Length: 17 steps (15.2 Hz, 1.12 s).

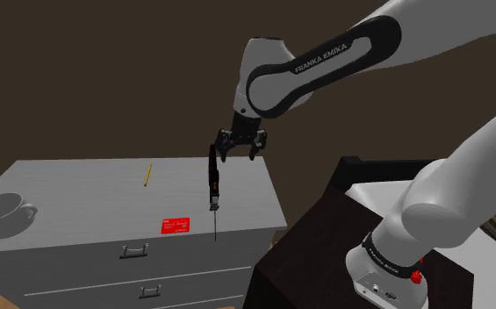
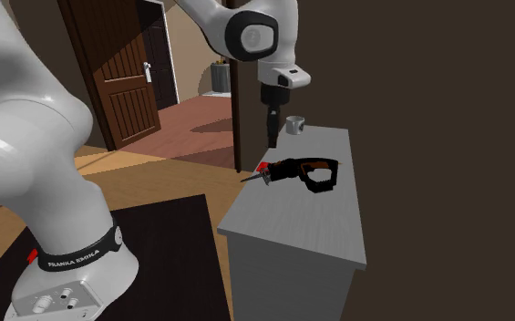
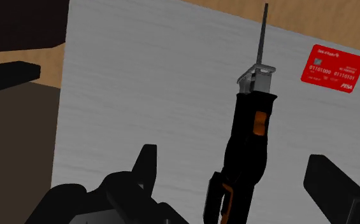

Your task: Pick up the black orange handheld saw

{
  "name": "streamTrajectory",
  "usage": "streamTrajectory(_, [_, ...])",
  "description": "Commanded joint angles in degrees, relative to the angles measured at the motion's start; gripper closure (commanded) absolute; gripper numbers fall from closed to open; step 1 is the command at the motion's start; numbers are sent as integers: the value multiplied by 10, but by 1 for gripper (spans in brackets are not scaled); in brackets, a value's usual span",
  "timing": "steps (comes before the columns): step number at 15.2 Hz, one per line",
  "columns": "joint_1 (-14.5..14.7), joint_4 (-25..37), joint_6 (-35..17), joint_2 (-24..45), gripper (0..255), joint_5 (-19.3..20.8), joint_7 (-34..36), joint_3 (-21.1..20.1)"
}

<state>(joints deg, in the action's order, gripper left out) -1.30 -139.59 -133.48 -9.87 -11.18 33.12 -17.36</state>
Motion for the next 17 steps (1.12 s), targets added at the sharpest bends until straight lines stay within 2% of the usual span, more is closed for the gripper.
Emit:
streamTrajectory(1, [-3,20,-30,48,0,16,41,-11])
streamTrajectory(7, [6,98,-97,196,0,91,168,-14])
streamTrajectory(15, [16,95,-153,251,0,116,185,-2])
streamTrajectory(17, [16,95,-153,251,0,116,185,-2])
